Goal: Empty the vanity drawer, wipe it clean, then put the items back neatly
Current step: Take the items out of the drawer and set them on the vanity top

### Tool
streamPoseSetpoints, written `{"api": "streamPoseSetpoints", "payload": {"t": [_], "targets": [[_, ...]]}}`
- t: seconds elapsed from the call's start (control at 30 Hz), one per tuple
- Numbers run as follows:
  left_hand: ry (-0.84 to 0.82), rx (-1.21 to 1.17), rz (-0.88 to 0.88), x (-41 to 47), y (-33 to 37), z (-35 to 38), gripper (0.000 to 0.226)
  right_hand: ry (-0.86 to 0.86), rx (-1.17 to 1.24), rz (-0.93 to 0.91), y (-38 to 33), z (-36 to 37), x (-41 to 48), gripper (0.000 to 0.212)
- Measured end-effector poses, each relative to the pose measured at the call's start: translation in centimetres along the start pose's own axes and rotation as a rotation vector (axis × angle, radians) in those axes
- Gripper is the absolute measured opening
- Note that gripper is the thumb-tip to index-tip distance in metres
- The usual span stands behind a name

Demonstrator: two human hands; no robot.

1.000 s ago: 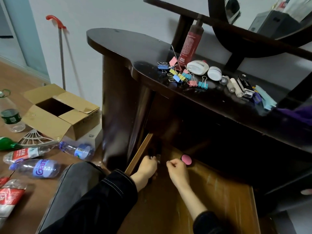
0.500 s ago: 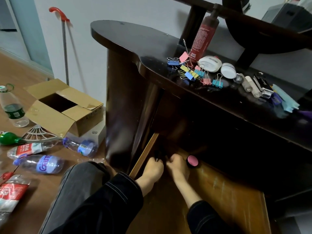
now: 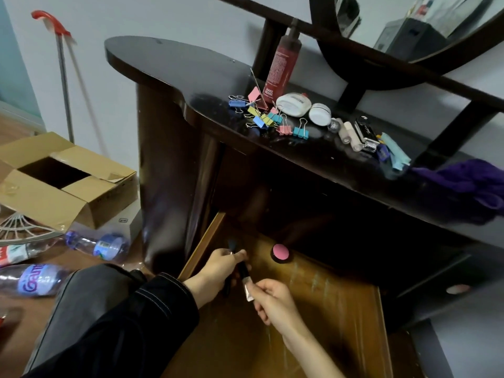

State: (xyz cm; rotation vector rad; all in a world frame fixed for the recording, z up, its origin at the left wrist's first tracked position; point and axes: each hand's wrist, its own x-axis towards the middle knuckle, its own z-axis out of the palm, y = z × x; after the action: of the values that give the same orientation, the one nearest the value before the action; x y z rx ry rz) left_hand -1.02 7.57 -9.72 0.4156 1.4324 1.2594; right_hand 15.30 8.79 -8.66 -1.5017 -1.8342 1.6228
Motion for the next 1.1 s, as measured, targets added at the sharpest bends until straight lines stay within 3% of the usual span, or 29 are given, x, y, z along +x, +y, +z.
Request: {"api": "streamPoseSetpoints", "payload": {"t": [0.2,0.3,0.47,0.6,0.83,1.1], "targets": [[-0.134,-0.045,-0.068,-0.7,0.3,0.2,0.016,-0.005,-0.066,-0.041,0.3,-1.3,0.8,0.03],[-0.093,-0.011,-0.071,-0.8,0.3,0.1,0.011,0.011,-0.136,-0.069,0.4,-1.5,2.1,0.03],[-0.015,0.014,-0.057,-0.1,0.0,-0.2,0.022,0.328,-0.351,-0.058,0.5,-3.2,6.6,0.012],[-0.009,0.045,-0.055,0.0,-0.2,-0.2,0.024,0.401,-0.702,-0.022,-0.2,-4.0,9.6,0.039],[-0.01,0.06,-0.026,0.2,-0.4,-0.1,0.018,0.362,-1.105,-0.032,-0.1,-3.1,12.4,0.046],[-0.01,0.043,-0.016,0.3,-0.4,-0.1,0.022,0.324,-1.146,-0.051,0.9,-4.2,11.4,0.045]]}}
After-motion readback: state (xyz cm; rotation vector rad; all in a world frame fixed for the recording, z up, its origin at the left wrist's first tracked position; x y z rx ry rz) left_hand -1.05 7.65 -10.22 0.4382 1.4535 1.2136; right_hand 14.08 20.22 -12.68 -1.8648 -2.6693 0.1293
